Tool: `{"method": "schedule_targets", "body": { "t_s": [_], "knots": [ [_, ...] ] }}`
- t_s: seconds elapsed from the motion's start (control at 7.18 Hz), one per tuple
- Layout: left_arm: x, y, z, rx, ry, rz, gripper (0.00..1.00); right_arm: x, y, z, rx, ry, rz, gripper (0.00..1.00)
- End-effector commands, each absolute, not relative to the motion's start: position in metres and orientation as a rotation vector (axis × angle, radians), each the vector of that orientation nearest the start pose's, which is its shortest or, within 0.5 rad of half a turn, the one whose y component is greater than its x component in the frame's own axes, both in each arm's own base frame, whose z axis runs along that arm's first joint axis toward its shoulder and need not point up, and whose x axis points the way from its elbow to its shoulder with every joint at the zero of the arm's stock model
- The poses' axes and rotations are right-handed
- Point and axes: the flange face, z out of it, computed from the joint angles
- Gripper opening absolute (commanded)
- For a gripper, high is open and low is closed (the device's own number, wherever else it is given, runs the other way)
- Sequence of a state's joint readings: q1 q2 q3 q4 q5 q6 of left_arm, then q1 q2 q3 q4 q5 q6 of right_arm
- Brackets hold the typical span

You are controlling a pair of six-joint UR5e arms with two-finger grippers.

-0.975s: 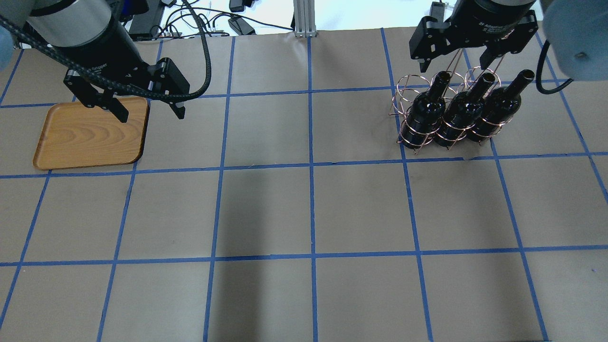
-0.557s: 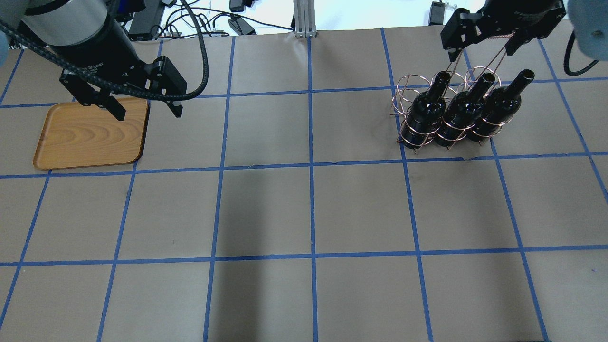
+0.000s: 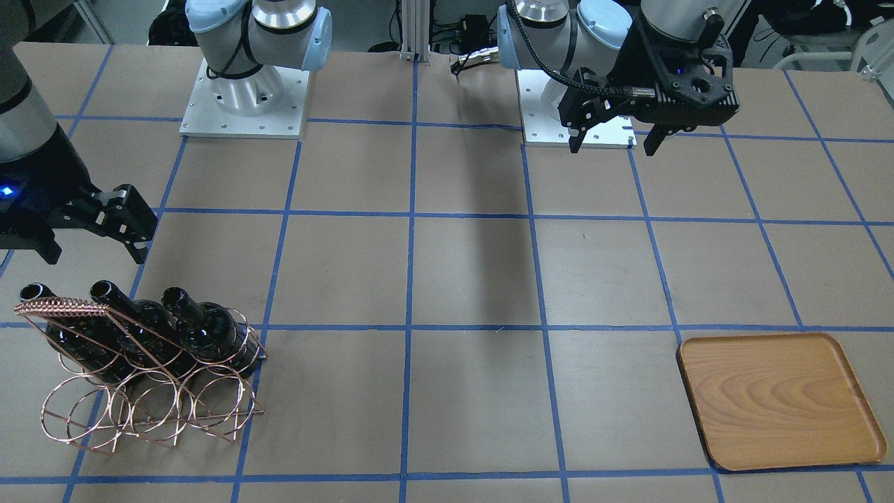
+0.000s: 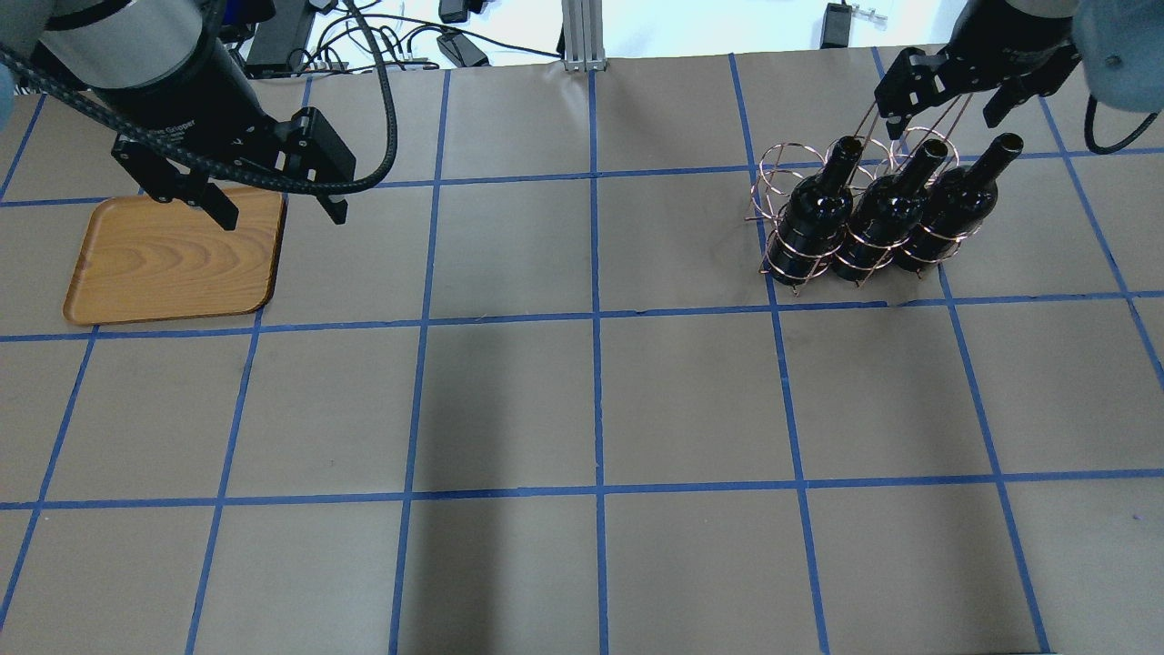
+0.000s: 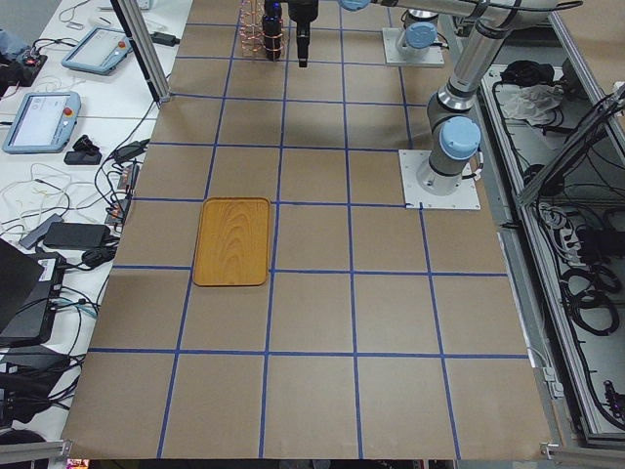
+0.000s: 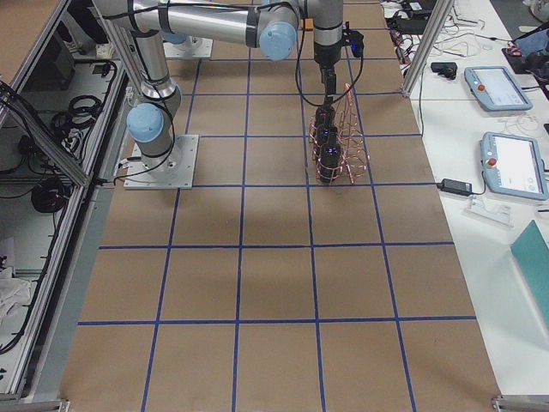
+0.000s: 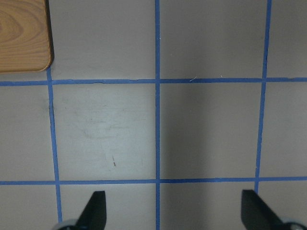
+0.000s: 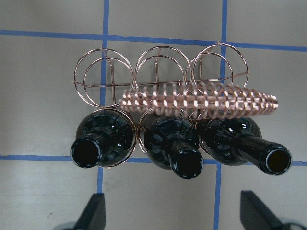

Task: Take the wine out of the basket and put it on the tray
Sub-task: 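Lower the right gripper onto the middle dark wine bottle's neck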

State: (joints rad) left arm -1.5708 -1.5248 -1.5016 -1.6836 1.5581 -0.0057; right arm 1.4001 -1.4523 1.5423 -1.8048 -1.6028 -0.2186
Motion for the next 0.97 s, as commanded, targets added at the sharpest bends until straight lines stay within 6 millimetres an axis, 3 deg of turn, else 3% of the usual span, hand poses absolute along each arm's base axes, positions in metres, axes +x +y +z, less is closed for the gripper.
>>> {"method": "schedule_targets", "body": {
  "t_s": [0.0,0.28,0.56,0.84],
  "knots": [
    [-0.134,-0.471,0.532,-0.01,3.16,-0.002,1.0,0.025,-0.569,0.442,-0.057,3.202,-0.206,1.0],
    [-0.135,-0.47,0.533,-0.01,3.16,-0.002,1.0,0.027,-0.566,0.412,-0.054,3.182,-0.143,1.0],
    [-0.135,-0.471,0.532,-0.01,3.162,-0.002,1.0,0.024,-0.575,0.395,-0.057,3.18,-0.126,0.99],
    [-0.135,-0.47,0.533,-0.01,3.157,-0.005,1.0,0.023,-0.577,0.394,-0.074,3.181,-0.132,0.84]
  ]
}}
